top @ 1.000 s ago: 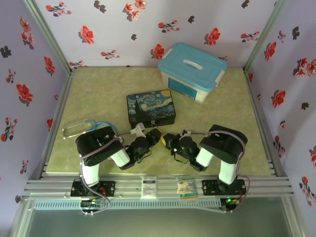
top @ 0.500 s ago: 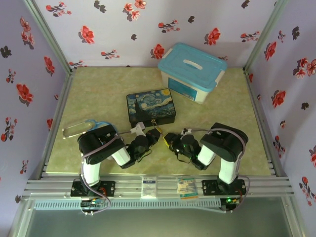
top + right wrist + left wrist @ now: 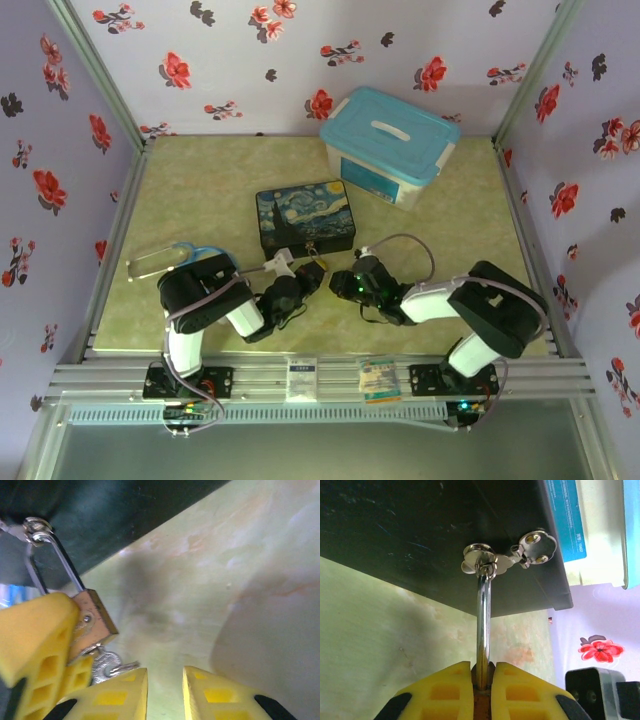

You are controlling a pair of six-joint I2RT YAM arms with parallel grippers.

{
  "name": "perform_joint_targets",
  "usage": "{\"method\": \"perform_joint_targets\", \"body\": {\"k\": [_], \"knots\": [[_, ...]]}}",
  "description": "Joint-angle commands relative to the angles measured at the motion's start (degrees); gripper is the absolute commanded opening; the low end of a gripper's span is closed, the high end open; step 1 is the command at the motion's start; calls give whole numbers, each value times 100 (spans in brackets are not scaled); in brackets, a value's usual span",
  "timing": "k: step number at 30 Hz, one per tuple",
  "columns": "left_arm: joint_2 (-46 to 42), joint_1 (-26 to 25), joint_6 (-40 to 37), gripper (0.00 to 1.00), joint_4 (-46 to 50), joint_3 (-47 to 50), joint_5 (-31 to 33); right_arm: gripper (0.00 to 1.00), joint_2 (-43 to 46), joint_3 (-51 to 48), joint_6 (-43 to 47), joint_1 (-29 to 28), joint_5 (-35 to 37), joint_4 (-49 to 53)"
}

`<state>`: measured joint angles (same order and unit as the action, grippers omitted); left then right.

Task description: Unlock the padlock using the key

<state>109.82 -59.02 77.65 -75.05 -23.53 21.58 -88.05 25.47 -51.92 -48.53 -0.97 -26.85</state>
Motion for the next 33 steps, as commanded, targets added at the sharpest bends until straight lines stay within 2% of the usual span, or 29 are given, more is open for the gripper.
{"method": "perform_joint_targets", "body": {"k": [1,4,10,15,18,23,27,30,33], "knots": [[54,-103,79,0,33,-11,-101,28,300,386,1661,-185,574,1715],[-7,-108,94,0,42,19,-101,30,422,643,2475,-437,1103,2196],[-25,-140,184,0,38,33,-117,31,279,946,3426,-745,1153,2197],[-67,-169,261,0,41,24,-115,32,-122,1429,3644,-972,1959,2622],[-89,-196,311,0,38,-2,-172,32,-344,1548,3819,-1091,2249,2482],[-97,-276,469,0,43,48,-176,23,-486,1645,3865,-1130,2651,2280],[-78,-302,601,0,36,68,-171,13,-263,1308,3939,-1137,2346,1437],[-77,-302,655,0,38,100,-179,5,-72,1190,3895,-1115,2027,1280],[-84,-303,690,3,33,154,-181,2,88,897,3571,-803,939,973]]}}
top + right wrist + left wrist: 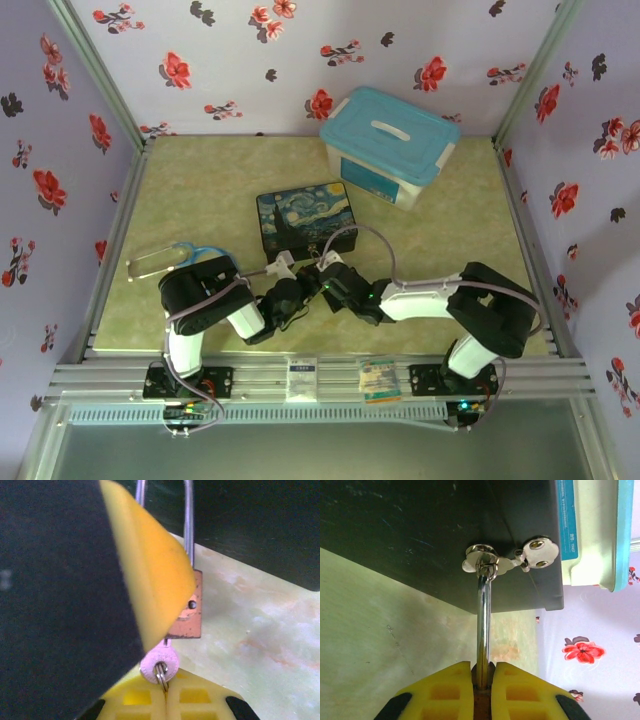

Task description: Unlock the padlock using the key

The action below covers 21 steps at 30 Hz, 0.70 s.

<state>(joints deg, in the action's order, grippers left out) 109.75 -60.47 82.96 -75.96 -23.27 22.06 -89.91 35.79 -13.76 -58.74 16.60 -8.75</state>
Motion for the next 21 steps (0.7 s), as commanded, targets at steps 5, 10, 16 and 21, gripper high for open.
{"method": "perform_joint_targets", "body": {"k": [5,10,16,21], "knots": [[-111,-151,150,0,117,217,-222,0,416,-877,-1223,1012,-2296,-1909],[-143,-142,143,0,114,228,-208,9,739,-1021,-725,992,-1805,-1545],[-177,-149,181,0,134,129,-296,26,1009,-785,379,529,-263,-721],[-232,-155,187,0,134,182,-264,35,770,-524,1206,59,669,-344]]}}
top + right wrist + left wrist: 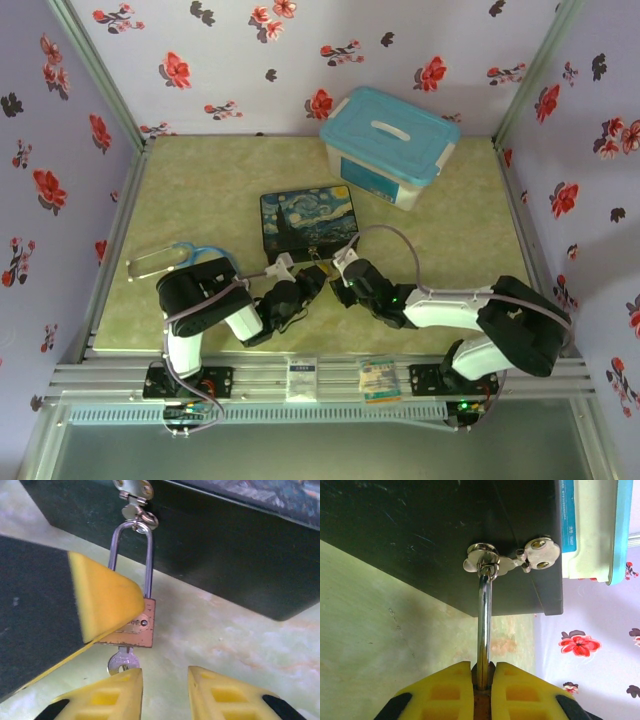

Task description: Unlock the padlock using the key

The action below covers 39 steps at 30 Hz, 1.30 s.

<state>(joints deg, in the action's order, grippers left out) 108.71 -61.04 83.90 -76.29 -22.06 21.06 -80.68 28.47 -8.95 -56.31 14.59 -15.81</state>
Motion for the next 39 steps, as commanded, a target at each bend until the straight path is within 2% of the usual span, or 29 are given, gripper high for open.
{"method": "perform_joint_targets", "body": {"k": [1,5,10,15,20,23,26,32,39], "knots": [[-149,-92,80,0,175,62,-166,37,-236,271,849,-227,954,418],[-175,-93,118,0,178,71,-165,42,-378,361,1423,-553,1092,439],[-237,-102,74,0,253,82,-146,49,-279,297,1729,-656,1013,219],[-218,-102,76,0,264,70,-100,48,-87,331,1937,-670,1040,725],[-231,-101,71,0,280,80,-72,39,487,48,1783,-654,1110,719],[-229,-110,57,0,297,54,-76,41,622,-112,1849,-662,953,589],[-235,-109,66,0,284,36,-84,45,442,-171,2072,-700,830,309],[-297,-114,54,0,290,44,-84,45,-168,139,2353,-729,904,128],[-222,-188,139,0,277,9,-74,44,-728,473,2358,-965,1735,-467]]}}
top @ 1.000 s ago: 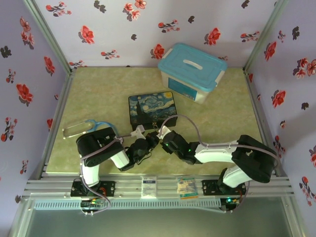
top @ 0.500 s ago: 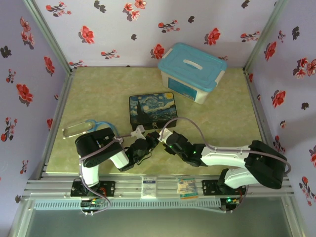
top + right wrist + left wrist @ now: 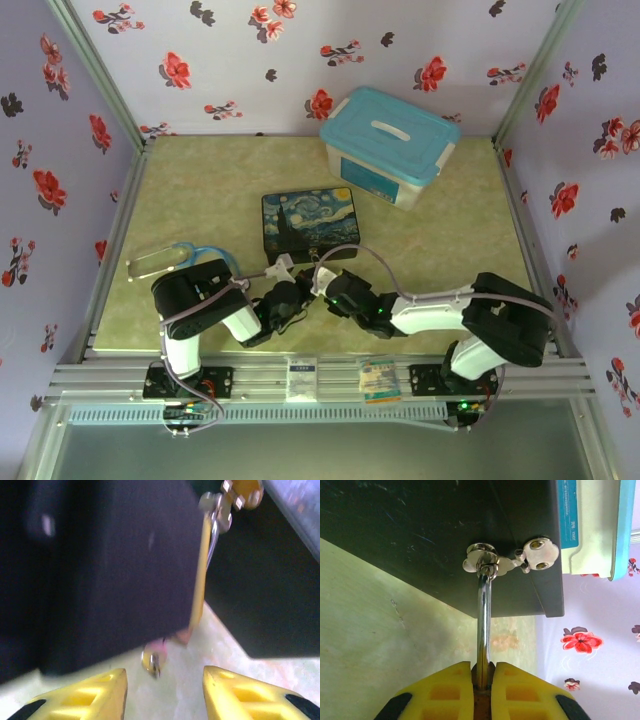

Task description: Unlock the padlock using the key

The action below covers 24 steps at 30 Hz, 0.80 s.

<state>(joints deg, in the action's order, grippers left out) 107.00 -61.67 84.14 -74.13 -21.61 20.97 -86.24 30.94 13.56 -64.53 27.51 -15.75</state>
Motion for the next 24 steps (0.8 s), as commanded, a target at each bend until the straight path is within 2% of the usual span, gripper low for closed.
{"method": "perform_joint_targets", "body": {"k": [1,5,11,14,18,21,24], "knots": [[-40,-130,124,0,65,-43,-59,44,-198,228,68,-171,460,-584],[-13,-133,194,0,45,-54,-50,40,-406,246,-64,-200,420,-989],[4,-168,231,0,35,-37,-56,18,-643,285,-47,-199,1001,-1167],[11,-170,278,0,17,-19,-54,13,-548,243,-186,-182,960,-1085],[-43,-170,258,0,11,24,-45,6,-220,29,-1104,60,265,-981],[-74,-169,235,1,7,76,-38,5,153,-334,-2164,522,-886,-1175],[-50,-177,270,7,4,146,-14,4,340,-646,-2856,734,-1569,-1457]]}}
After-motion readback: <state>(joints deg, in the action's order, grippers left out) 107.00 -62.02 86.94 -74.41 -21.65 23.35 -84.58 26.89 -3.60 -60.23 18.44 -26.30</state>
